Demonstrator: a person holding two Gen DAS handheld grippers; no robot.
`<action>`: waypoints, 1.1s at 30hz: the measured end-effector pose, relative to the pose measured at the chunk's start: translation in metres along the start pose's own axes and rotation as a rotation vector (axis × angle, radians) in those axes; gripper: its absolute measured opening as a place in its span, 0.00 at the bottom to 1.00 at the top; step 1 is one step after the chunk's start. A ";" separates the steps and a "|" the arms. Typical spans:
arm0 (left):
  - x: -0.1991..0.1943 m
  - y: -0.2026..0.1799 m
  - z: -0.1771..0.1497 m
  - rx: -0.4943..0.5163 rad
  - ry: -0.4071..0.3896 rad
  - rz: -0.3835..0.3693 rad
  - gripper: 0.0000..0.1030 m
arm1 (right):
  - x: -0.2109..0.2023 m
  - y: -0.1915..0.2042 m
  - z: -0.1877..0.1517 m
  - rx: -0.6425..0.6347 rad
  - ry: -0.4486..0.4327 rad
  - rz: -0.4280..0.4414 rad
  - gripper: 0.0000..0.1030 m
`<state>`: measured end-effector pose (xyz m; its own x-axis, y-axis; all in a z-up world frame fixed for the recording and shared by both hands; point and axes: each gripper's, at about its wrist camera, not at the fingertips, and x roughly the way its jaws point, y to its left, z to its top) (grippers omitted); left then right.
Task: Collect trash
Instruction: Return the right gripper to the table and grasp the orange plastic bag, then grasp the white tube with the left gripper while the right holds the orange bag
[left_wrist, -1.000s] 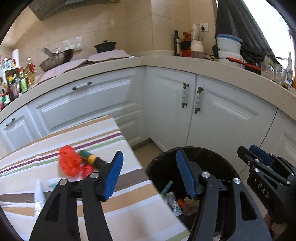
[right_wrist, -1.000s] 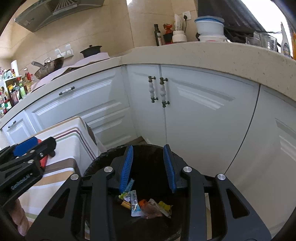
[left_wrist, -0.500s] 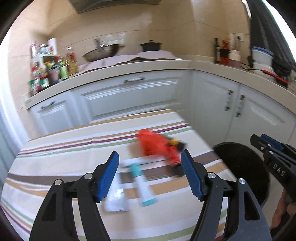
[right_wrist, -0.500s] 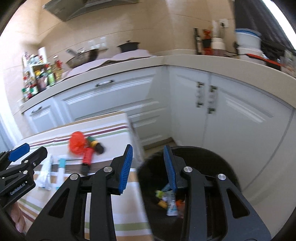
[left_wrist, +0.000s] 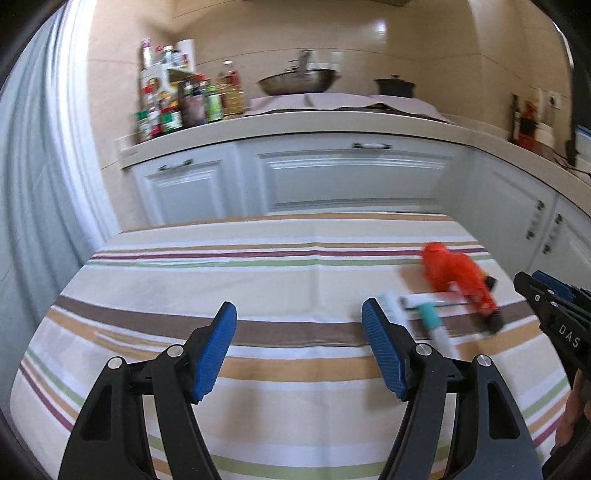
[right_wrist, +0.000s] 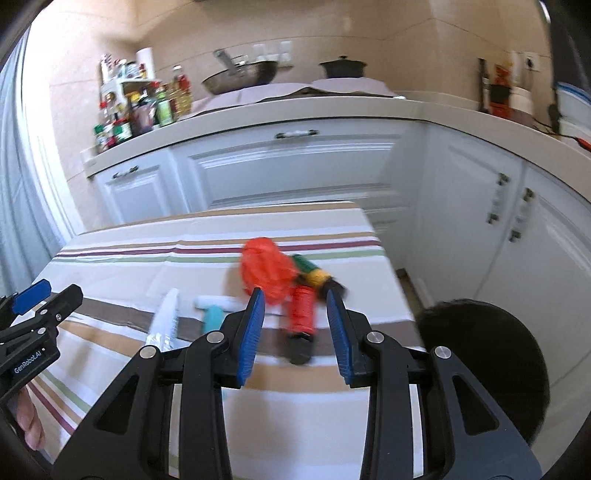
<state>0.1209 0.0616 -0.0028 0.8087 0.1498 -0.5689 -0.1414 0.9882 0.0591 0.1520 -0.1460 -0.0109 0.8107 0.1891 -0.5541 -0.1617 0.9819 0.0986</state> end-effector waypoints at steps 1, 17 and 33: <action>0.001 0.006 0.000 -0.007 0.001 0.008 0.66 | 0.004 0.005 0.002 -0.010 0.003 0.004 0.34; 0.025 0.050 -0.005 -0.074 0.051 0.041 0.69 | 0.079 0.039 0.019 -0.092 0.132 -0.042 0.42; 0.020 0.023 -0.003 -0.043 0.043 -0.023 0.69 | 0.055 0.034 0.022 -0.103 0.052 -0.075 0.05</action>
<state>0.1320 0.0875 -0.0157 0.7868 0.1249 -0.6044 -0.1484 0.9889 0.0111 0.2037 -0.1023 -0.0206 0.7927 0.1117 -0.5993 -0.1609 0.9865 -0.0290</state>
